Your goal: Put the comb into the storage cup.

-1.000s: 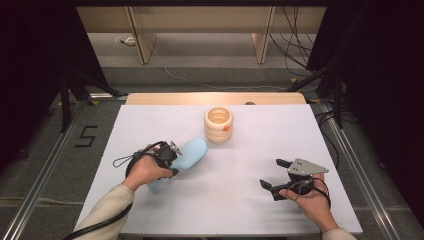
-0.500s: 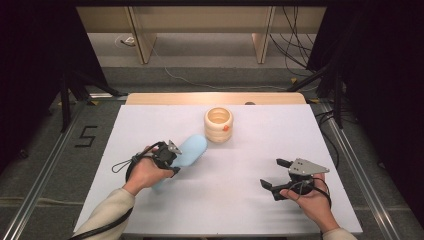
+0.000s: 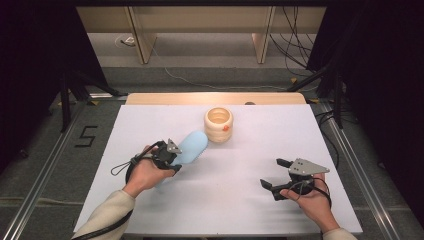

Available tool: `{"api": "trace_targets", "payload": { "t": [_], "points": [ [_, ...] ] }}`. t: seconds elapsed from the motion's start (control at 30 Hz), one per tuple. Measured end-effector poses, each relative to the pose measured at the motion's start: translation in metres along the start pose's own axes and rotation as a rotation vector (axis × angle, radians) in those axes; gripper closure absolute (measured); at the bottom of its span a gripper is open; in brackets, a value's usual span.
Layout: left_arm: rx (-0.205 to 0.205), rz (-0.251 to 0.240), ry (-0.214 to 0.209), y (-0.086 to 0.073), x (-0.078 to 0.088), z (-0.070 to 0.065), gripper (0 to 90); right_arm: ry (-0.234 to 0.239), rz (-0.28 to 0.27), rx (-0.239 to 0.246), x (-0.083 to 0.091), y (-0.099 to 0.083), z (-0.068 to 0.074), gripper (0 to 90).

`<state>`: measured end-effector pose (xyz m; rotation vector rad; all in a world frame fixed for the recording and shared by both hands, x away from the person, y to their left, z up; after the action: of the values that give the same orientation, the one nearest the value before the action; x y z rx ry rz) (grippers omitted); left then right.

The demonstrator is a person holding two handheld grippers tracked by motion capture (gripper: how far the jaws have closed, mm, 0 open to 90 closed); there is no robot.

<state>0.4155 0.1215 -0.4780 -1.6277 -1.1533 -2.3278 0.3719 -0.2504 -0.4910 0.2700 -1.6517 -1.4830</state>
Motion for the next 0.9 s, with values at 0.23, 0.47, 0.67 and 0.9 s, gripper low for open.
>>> {"api": "trace_targets", "payload": {
  "t": [0.23,0.47,0.67,0.9],
  "points": [
    [-0.009,-0.004,-0.008,0.0010,0.0016,-0.0013,69.5,0.000,-0.002,0.001,-0.0001,0.0002,0.0000,4.8],
    [-0.003,-0.025,-0.002,0.0033,0.0044,-0.0016,69.5,0.000,-0.004,-0.001,0.0001,0.0003,-0.0001,4.8],
    [0.003,-0.041,0.003,0.0048,0.0059,-0.0013,69.5,-0.003,-0.003,-0.001,0.0000,0.0002,-0.0004,4.8],
    [0.028,-0.070,0.002,0.0064,0.0070,-0.0009,69.5,-0.003,-0.004,-0.001,0.0001,0.0003,-0.0003,4.7]
  ]
}}
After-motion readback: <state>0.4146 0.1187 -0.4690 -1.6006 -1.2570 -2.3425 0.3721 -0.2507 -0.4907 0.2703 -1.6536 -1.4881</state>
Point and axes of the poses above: each handheld gripper's, and its own axes: x roughly backward along the jaws, y roughly out of its top, z roughly to its left, the point moved 4 cm from there along -x, roughly forward along the jaws, and after that the axes turned 6 degrees about -x, right-handed, at the moved point
